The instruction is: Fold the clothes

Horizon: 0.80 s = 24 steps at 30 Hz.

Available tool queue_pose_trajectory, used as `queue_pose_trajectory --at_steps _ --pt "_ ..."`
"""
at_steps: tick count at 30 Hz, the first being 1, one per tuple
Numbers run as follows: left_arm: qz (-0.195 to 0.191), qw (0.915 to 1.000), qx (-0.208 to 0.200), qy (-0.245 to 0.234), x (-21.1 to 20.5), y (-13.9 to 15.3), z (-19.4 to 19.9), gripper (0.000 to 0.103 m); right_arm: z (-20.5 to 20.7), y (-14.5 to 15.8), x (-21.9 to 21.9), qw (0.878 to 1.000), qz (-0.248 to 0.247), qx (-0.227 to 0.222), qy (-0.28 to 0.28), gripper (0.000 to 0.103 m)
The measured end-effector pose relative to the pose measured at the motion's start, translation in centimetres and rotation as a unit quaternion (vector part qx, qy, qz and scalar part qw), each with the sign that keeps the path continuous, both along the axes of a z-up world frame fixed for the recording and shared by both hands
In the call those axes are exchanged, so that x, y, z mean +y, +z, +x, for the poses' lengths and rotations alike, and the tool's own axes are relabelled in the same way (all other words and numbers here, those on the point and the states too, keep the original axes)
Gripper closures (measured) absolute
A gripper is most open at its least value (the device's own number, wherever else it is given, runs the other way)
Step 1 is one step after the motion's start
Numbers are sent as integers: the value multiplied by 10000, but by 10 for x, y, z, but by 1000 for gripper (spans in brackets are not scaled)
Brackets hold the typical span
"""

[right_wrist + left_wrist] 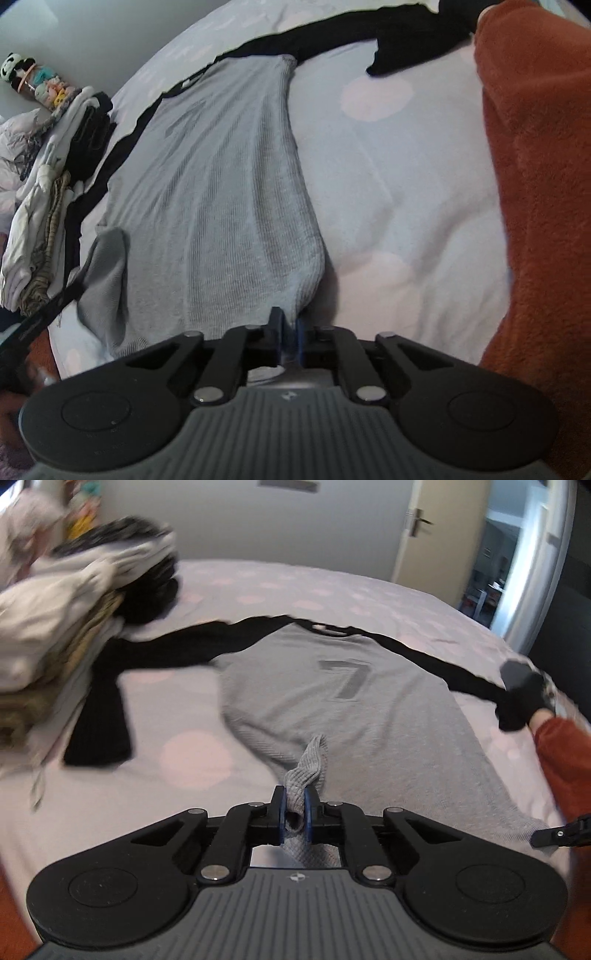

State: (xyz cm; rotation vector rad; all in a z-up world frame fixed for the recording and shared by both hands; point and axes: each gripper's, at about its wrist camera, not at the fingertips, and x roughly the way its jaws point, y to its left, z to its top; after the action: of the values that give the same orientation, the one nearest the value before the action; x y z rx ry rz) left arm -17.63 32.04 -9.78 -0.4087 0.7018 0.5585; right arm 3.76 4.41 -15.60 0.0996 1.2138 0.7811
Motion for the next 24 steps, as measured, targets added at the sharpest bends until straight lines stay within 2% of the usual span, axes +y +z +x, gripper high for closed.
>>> queue_pose_trajectory --at_steps 5,12,15,18,21,24 --pt "-526 9981 -37 308 16 25 -38 94 8 28 -10 9993 317 -121 -124 97" --pt "-663 9964 395 355 23 51 -63 94 22 76 -34 9954 895 -3 -354 98" --pt "-889 9938 580 333 22 53 -71 94 17 89 -39 9969 682 -211 -337 98" --pt "-960 9898 1028 227 17 43 -71 94 9 90 -44 9986 357 -290 -247 98" --pt "-947 9836 1536 75 10 24 -66 94 7 73 -45 9995 12 -235 -203 98" --pt "-938 9781 1859 25 7 5 -60 94 6 51 -39 9989 -374 -216 -158 98"
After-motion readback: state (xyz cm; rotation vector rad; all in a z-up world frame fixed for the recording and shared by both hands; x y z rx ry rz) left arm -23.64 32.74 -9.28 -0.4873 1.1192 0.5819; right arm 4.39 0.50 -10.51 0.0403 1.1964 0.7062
